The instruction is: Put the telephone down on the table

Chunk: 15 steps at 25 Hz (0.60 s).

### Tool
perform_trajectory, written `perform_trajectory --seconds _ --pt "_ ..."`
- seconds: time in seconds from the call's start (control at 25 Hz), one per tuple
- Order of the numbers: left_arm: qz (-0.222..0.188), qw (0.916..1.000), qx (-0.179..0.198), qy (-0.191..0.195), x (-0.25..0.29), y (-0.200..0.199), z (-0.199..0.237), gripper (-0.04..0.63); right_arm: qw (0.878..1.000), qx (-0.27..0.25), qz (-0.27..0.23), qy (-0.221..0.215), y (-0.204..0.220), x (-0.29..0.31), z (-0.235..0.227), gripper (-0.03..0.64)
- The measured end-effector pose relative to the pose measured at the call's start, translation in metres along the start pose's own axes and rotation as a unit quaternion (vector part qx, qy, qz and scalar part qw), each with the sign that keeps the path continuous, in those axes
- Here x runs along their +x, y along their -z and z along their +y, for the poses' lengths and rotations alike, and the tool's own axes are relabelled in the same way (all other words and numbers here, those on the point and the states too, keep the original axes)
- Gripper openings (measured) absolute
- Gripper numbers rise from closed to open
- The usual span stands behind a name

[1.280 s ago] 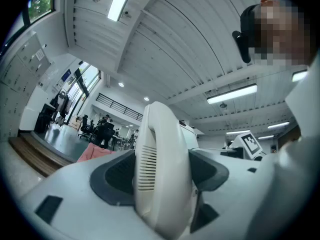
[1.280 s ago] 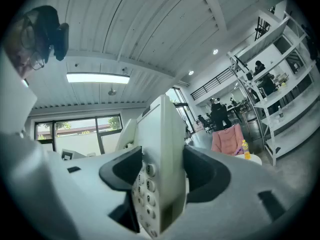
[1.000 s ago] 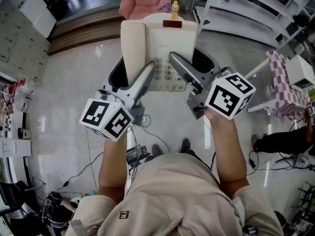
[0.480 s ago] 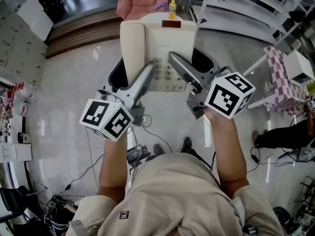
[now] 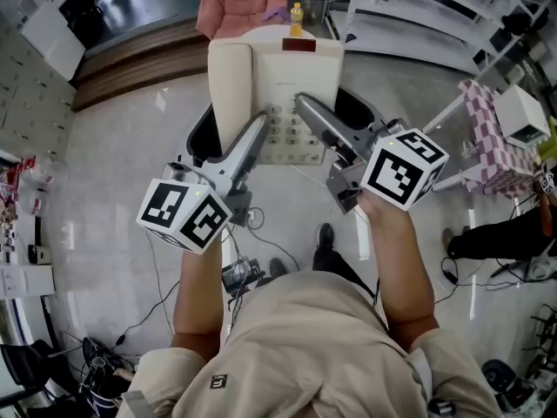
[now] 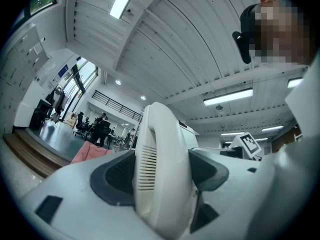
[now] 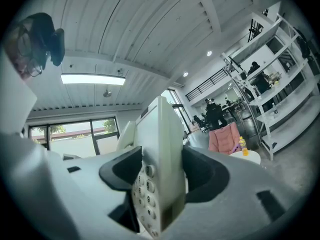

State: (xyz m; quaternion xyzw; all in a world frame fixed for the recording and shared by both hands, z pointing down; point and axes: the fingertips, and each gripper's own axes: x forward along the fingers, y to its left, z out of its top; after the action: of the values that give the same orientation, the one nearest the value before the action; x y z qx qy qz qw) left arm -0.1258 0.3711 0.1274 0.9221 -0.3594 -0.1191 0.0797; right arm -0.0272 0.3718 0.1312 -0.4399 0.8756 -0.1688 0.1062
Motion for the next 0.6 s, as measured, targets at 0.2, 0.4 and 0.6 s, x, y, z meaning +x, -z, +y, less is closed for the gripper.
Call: perform_trajectory --seconds 0.2,0.4,0.6 --pt "0.022 0.9994 0.004 -0.026 0.027 0.011 0.006 0.321 1.0 0.012 0.006 -0.016 -0.003 0.011 -0.032 0.238" --pt "0.024 0.9984 0.011 -0.051 0.06 0.021 0.017 0.321 0.999 0.024 0.013 -0.041 -0.008 0.026 -0.068 0.238" --pt "0.029 0.9961 0.016 -0.082 0.092 0.022 0.035 0.321 0.997 0.036 0.025 -0.067 -0.018 0.052 -0.099 0.238"
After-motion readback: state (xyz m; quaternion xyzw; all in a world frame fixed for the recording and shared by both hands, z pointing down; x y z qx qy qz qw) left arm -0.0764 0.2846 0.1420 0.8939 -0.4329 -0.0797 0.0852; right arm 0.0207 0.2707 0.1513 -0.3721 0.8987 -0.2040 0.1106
